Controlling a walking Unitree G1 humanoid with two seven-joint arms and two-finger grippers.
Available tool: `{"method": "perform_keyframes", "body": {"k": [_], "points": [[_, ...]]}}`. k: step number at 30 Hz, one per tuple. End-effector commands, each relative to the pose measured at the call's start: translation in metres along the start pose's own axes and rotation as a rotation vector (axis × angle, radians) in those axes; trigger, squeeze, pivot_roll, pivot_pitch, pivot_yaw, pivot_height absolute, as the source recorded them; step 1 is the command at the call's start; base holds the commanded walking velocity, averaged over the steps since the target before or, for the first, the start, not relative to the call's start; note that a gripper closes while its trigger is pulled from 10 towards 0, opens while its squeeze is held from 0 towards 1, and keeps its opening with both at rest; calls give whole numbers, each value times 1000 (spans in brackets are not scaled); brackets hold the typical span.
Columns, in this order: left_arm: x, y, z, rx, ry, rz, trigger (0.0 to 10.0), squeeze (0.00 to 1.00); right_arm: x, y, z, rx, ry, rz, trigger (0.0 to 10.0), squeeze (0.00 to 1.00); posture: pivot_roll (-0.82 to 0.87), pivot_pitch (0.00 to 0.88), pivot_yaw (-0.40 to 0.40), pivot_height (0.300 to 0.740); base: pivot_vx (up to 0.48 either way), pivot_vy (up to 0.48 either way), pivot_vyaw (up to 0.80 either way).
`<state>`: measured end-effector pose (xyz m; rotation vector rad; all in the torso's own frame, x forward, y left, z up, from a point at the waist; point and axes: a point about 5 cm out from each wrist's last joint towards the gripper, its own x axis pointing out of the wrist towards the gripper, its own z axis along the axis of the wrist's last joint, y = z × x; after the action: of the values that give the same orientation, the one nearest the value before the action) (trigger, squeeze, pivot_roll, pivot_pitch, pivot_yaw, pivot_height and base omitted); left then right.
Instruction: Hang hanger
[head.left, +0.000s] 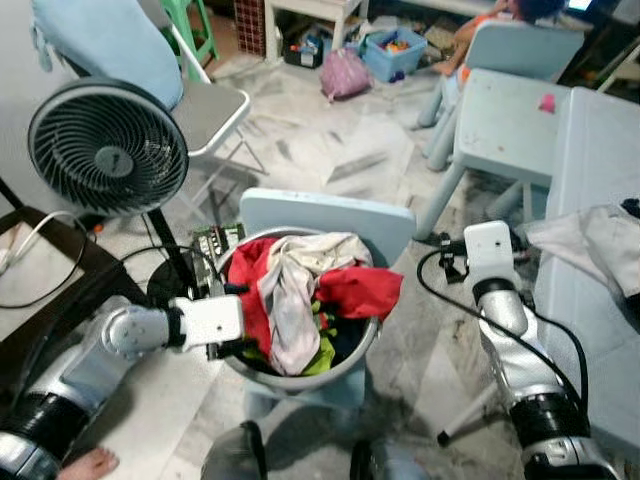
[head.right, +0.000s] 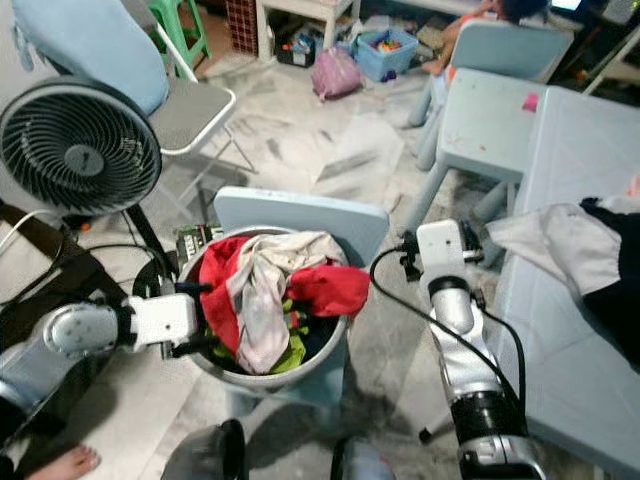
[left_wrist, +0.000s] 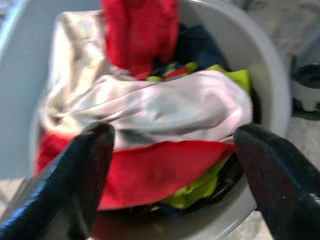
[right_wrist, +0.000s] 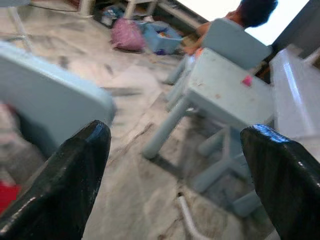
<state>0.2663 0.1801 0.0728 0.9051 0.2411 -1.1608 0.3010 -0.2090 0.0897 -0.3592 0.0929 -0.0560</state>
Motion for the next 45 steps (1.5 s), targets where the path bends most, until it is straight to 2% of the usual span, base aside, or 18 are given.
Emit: {"method": "perform_keyframes", "body": {"k": [1, 2, 6, 7, 9, 10, 11, 17, 22, 25, 26, 27, 28, 29, 30, 35, 41, 45], "points": [[4, -2, -1, 39, 9, -42, 10000, 1000, -8, 1, 5, 16, -31, 52, 10000, 0, 9, 210, -30, 740, 0, 0, 0], [6, -2, 0, 41, 0, -54, 10000, 992, -12, 3, 5, 20, -34, 75, 10000, 0, 6, 214, -30, 740, 0, 0, 0], [11, -4, 3, 49, -30, -91, 10000, 659, -37, 6, 1, 29, -14, 140, 10000, 0, -26, 252, -30, 740, 0, 0, 0], [14, -4, 2, 49, -34, -106, 10000, 533, -46, 6, -3, 14, 8, 159, 10000, 0, -38, 263, -30, 740, 0, 0, 0], [15, -6, -3, 42, -11, -122, 10000, 141, -54, 5, -7, 17, 30, 165, 10000, 0, -47, 275, -29, 740, 0, 0, 0], [15, -7, -4, 39, 2, -126, 10000, 141, -56, 4, -8, 19, 34, 165, 10000, 0, -48, 277, -28, 740, 0, 0, 0], [13, -7, -9, 23, 26, -112, 10000, 0, -60, 4, -7, 18, 37, 172, 10000, 0, -52, 281, -24, 740, 0, 0, 0], [4, -3, -18, -2, 48, -73, 10000, 0, -61, 3, -5, 4, 45, 186, 10000, 0, -42, 287, -30, 740, 0, 0, 0], [-4, 7, -22, 95, 79, -55, 10000, 0, -56, 6, -2, 10, 46, 201, 10000, 0, -30, 281, -38, 740, 0, 0, 0], [-8, 24, -47, -156, 241, 119, 10000, 0, -51, 8, 1, 7, 32, 202, 10000, 0, -22, 265, -27, 740, 0, 0, 0], [-8, 24, -47, -156, 241, 119, 10000, 0, -51, 8, 1, 7, 32, 202, 10000, 0, -22, 265, -27, 740, 0, 0, 0], [-8, 24, -54, -259, 275, 163, 10000, 0, -50, 9, 2, 9, 31, 199, 10000, 0, -23, 263, -25, 740, 0, 0, 0], [-7, 23, -64, -432, 300, 238, 10000, 0, -49, 9, 2, 11, 32, 194, 10000, 0, -25, 260, -26, 740, 0, 0, 0], [-3, 22, -68, -604, 294, 310, 10000, 0, -47, 9, 3, 13, 30, 189, 10000, 0, -26, 256, -29, 740, 0, 0, 0], [3, 22, -68, -710, 268, 356, 10000, 0, -46, 9, 4, 13, 28, 188, 10000, 0, -29, 254, -32, 740, 0, 0, 0], [29, 29, -48, -925, 138, 381, 10000, 0, -43, 12, 7, 5, 12, 197, 10000, 0, -32, 249, -33, 740, 0, 0, 0], [45, 40, -29, -1045, 76, 379, 10000, 0, -40, 11, 9, 4, 6, 188, 10000, 0, -31, 247, -28, 740, 0, 0, 0], [44, 42, -34, -1086, 81, 447, 10000, 0, -40, 14, 8, 5, 6, 186, 10000, 0, -32, 250, -23, 740, 0, 0, 0]]}}
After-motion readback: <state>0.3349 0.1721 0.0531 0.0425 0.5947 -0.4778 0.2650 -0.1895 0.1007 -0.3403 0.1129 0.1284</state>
